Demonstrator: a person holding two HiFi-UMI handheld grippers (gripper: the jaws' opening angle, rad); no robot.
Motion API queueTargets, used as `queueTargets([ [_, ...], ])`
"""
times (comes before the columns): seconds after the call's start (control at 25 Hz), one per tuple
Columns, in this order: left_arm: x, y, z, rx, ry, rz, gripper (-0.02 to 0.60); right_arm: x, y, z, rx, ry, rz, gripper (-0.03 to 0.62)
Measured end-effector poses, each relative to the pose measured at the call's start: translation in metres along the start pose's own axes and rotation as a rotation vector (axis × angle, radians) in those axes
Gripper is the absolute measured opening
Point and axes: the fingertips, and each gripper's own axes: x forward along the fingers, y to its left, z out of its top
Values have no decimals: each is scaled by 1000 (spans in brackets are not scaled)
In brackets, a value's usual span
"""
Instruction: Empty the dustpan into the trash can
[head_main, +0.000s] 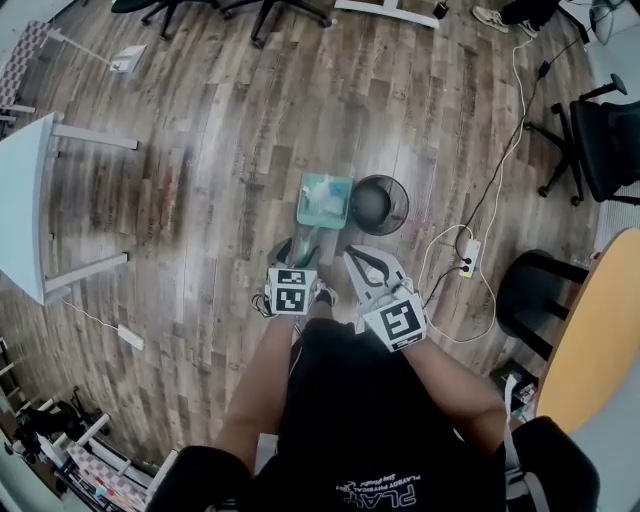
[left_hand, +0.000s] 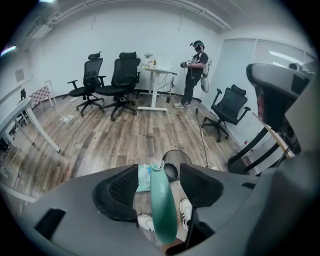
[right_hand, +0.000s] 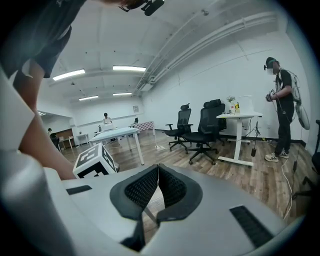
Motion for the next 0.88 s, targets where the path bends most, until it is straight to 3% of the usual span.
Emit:
queueTargets([
  [0.16, 23, -3, -19, -15, 82, -12, 253, -2, -14, -8, 4, -1, -24, 25],
  [0.36, 36, -6, -26, 26, 117, 9, 253, -14, -29, -14, 17, 7, -56, 25],
  [0.56, 48, 5, -34, -45, 114, 48, 249, -24, -37, -20, 15, 10, -69, 25],
  [0.88, 51, 9, -26, -139, 95, 77, 164, -33, -42, -51, 45, 86, -86, 25],
])
